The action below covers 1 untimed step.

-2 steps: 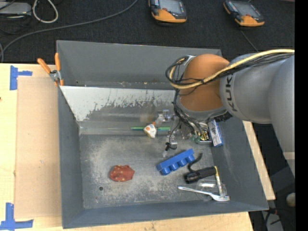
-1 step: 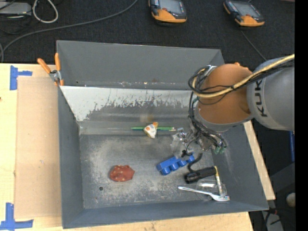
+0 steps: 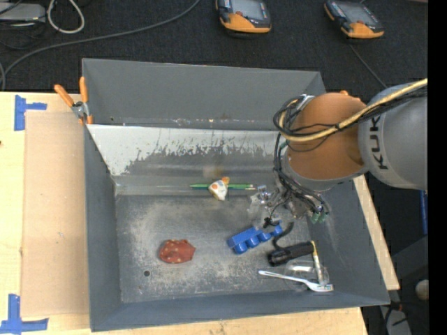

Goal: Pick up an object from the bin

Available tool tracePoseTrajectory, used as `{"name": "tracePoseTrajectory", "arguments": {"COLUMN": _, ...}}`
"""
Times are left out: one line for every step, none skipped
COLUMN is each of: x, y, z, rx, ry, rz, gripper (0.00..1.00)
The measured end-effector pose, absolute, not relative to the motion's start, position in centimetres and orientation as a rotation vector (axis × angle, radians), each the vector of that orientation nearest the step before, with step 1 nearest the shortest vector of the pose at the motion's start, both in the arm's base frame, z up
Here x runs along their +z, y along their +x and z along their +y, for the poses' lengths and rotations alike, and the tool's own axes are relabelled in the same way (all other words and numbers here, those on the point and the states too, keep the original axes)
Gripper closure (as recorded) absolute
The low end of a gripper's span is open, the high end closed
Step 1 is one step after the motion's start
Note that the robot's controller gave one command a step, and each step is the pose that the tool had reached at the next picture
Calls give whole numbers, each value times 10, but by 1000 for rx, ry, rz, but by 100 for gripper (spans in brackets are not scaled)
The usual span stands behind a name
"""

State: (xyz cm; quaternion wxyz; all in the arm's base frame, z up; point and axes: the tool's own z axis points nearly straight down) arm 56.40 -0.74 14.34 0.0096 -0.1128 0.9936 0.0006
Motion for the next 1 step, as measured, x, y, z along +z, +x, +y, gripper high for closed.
{"name": "tracePoseTrajectory", "arguments": {"x": 73, "y": 560, "z": 45, "rx": 7, "ry": -254, "rz": 3106, "gripper": 0}}
